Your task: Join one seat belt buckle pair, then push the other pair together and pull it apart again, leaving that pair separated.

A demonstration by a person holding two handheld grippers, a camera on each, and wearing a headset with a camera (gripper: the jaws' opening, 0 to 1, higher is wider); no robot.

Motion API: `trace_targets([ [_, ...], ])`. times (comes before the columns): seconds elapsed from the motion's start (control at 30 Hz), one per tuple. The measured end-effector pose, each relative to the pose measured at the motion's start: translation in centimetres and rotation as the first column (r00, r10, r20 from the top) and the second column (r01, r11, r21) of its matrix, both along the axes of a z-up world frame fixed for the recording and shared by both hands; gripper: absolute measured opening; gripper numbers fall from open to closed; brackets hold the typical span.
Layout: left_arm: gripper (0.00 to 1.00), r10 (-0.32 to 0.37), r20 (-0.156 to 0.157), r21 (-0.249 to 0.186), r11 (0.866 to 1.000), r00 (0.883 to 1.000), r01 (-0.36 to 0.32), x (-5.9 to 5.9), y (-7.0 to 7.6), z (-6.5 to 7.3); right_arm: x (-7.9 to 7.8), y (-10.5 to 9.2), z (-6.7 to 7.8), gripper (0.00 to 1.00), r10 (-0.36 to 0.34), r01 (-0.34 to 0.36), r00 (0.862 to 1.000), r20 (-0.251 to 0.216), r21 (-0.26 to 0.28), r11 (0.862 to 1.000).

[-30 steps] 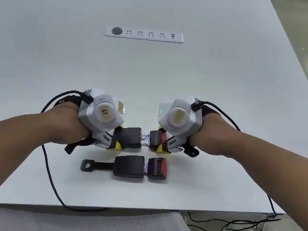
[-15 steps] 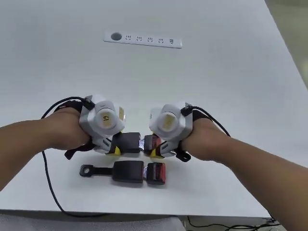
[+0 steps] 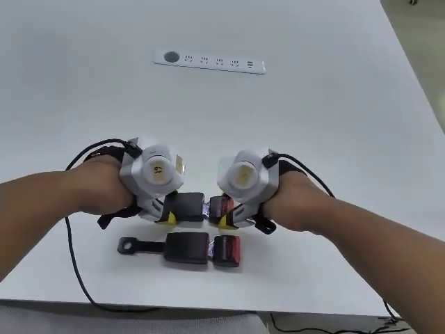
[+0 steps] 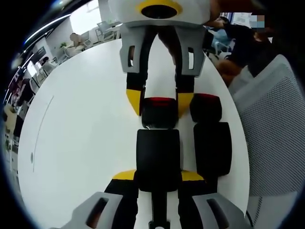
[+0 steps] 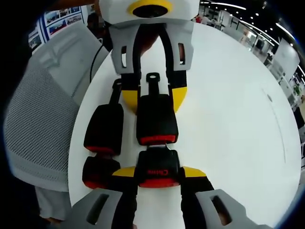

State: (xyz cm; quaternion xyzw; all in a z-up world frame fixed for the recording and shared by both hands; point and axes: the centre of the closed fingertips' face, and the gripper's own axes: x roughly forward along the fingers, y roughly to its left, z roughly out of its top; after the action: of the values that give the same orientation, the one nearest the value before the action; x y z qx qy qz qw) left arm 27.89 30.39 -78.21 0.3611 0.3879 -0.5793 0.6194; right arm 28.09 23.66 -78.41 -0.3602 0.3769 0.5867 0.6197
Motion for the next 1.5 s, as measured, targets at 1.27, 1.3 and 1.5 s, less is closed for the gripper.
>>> trace_targets([
  [1.27,0.33,0.009,-0.004,0.027,1.000,1.000,-0.009,0.2,0.0,-0.2,-0.5,-10.7,0.1,0.33,-0.054,0.057,0.998,0.037,-0.083,0.995],
  [1.3,0.33,0.011,-0.004,0.028,1.000,1.000,-0.011,0.2,0.0,-0.2,-0.4,-11.1,0.1,0.33,-0.064,0.067,0.997,0.033,-0.085,0.994],
  [1.5,0.33,0.011,-0.004,0.027,1.000,1.000,-0.011,0.1,0.0,-0.1,-0.4,-12.2,0.2,0.34,-0.110,0.112,0.994,0.027,-0.092,0.989],
])
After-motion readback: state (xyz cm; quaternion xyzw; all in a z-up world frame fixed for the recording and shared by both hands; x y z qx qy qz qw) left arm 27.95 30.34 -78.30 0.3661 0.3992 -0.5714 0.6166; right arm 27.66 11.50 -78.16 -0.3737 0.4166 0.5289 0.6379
